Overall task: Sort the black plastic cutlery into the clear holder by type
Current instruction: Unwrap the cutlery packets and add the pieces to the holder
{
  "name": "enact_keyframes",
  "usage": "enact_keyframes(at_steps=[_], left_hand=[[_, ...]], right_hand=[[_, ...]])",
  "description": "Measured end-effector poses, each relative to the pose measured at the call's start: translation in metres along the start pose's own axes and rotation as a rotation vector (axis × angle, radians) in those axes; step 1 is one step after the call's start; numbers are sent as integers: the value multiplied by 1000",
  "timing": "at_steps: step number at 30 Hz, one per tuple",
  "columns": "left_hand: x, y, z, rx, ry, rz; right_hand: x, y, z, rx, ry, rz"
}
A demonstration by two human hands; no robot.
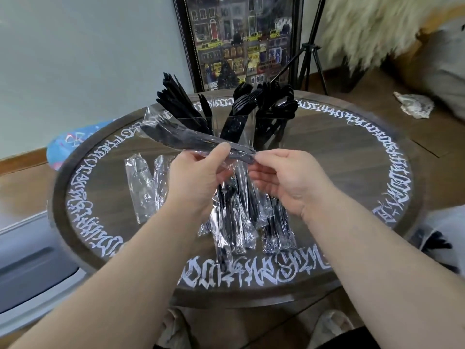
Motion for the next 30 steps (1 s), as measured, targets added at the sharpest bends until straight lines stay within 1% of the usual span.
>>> enact_keyframes(at_steps=[8, 11, 13, 15, 17, 18, 20, 22, 24, 26, 30], left_hand=[[4, 7, -2, 28, -15, -60], [5, 9, -5, 13, -72, -76], [4, 8, -3, -10, -78, -85], [0, 1, 5, 33, -35, -43], [-5, -15, 15, 54, 46, 81], [-7, -24, 19, -16, 102, 137], [-8, -37, 25, -306, 234, 197], [-9, -42, 28, -573, 357, 194], [-8, -43, 31, -735, 438, 178], [-10, -44, 31, -831, 473, 174], [-10, -43, 27, -872, 464, 103]], right_hand=[[-4, 1, 5, -156, 46, 4], [-5, 0, 6, -218, 74, 11], [-5, -3, 5, -222, 66, 31], [-7, -10, 3, -215, 50, 77], [-9, -20, 2, -218, 46, 132], [-10, -24, 3, -218, 46, 160], [-13, -31, 4, -204, 54, 200], [-15, -34, 6, -178, 72, 203], [-17, -36, 8, -150, 88, 191], [-17, -37, 8, -131, 89, 180], [-16, -40, 7, -102, 69, 143]])
Point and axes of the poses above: each hand's wrist, its own x-axis away from the middle knuckle, its own y-axis out of the palm, z = x × y, the point moved 4 cm from there along -x, towards the middle knuckle
